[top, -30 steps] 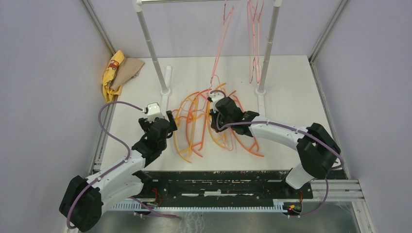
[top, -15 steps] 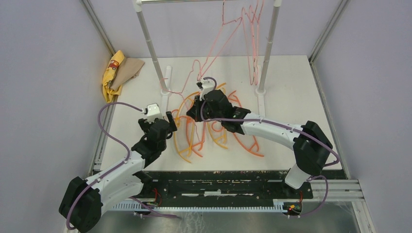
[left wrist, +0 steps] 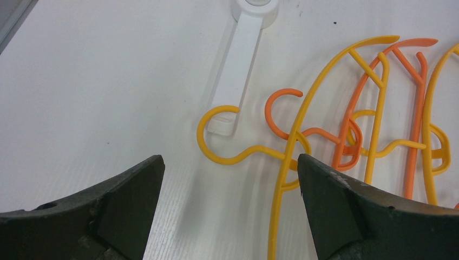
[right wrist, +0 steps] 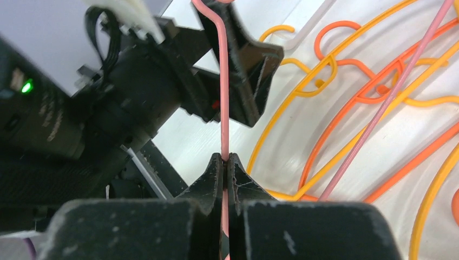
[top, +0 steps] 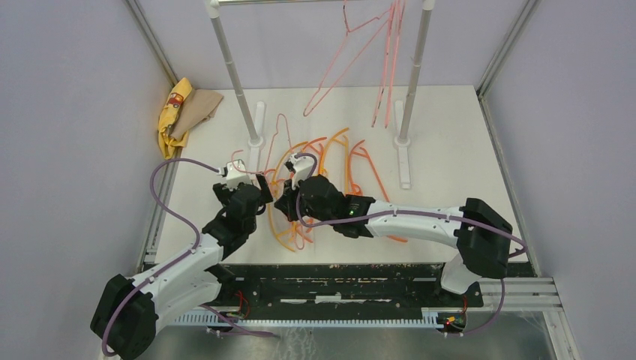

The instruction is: Organize the hangers

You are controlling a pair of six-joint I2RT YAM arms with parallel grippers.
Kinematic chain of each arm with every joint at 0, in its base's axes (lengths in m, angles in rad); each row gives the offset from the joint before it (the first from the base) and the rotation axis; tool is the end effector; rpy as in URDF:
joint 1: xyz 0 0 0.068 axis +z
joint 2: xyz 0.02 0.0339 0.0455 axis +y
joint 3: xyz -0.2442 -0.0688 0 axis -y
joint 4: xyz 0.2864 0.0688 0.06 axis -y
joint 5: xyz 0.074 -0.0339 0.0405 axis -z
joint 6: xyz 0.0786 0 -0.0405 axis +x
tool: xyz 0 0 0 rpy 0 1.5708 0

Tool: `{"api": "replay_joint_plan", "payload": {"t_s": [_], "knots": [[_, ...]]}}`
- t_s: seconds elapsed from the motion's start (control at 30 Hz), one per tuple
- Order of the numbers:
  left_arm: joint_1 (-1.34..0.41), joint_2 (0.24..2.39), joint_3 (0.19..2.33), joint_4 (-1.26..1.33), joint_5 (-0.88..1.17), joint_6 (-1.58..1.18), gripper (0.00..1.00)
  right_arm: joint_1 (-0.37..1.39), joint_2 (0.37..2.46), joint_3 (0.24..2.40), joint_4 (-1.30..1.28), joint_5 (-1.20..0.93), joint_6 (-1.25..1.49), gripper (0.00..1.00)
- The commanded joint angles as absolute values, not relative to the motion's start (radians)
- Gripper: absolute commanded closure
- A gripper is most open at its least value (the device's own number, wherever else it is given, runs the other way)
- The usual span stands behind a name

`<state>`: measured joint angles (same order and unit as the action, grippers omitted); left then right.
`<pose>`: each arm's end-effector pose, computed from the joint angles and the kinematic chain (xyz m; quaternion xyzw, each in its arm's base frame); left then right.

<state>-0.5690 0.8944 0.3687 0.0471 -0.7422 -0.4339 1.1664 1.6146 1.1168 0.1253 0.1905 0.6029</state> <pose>0.2494 -0.0964 0.1514 -0.1342 0.8073 0.0391 0.5734 0.1914 0.4095 0.2184 -0.1770 0.8046 0.3846 0.4164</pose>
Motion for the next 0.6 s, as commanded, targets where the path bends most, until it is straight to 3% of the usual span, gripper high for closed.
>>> {"api": "replay_joint_plan", "payload": {"t_s": [0.0,0.33,0.57], "knots": [[-0.571,0.897,0.372,0.082,-0.768,-0.494,0.01,1.226,1.527,1.181,0.114,0.252,0.538,0.99],[-0.571,0.754,0.332,0.072,-0.803,-0.501,0.01,1.229,1.547,1.349,0.058,0.337,0.466,1.0],[-0.571,0.657,0.297,0.095,-0.788,-0.476,0.02,1.224,1.658,1.595,-0.007,0.359,0.393,1.0]]}}
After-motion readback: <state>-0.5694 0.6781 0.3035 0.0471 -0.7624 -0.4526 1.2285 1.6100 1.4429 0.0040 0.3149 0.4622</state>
